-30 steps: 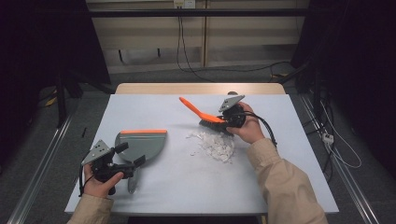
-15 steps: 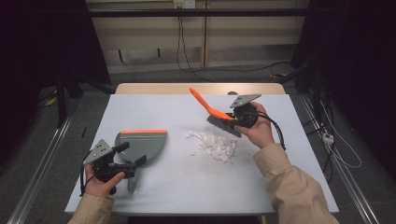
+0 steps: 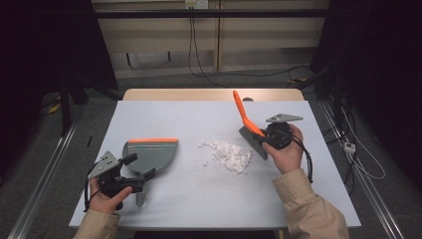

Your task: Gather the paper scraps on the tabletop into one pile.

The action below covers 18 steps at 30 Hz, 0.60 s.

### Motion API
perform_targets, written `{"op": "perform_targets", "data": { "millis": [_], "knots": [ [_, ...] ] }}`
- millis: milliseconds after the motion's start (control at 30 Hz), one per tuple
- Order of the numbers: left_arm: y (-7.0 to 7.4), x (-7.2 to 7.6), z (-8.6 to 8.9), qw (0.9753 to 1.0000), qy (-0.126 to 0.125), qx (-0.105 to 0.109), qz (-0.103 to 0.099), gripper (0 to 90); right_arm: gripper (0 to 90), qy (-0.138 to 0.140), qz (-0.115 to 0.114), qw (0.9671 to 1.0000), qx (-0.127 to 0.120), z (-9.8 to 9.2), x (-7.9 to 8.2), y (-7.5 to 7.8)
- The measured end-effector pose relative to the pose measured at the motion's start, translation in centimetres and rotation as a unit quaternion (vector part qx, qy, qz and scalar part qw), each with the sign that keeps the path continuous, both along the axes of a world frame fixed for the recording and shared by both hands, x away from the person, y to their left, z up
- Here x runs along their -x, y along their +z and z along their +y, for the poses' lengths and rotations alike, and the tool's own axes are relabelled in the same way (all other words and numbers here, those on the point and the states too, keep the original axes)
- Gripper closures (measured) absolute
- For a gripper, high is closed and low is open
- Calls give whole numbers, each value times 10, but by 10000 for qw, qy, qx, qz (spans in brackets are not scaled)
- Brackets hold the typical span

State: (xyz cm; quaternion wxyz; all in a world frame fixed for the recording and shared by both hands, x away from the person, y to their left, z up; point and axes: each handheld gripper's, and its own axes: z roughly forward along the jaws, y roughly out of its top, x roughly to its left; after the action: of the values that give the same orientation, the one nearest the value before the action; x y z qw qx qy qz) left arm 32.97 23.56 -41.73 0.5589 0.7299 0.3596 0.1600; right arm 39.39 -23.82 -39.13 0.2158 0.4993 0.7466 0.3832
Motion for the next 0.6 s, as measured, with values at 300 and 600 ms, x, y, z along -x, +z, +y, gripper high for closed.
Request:
{"op": "perform_targets", "data": {
  "millis": [300,600],
  "knots": [
    [1,0,1,10000,-31,42,-15,66,715,-540,8,9985,106,3,22,-15],
    [1,3,-2,10000,-74,1,-9,66,715,-1012,-244,9936,429,27,39,-31]
  ]
}}
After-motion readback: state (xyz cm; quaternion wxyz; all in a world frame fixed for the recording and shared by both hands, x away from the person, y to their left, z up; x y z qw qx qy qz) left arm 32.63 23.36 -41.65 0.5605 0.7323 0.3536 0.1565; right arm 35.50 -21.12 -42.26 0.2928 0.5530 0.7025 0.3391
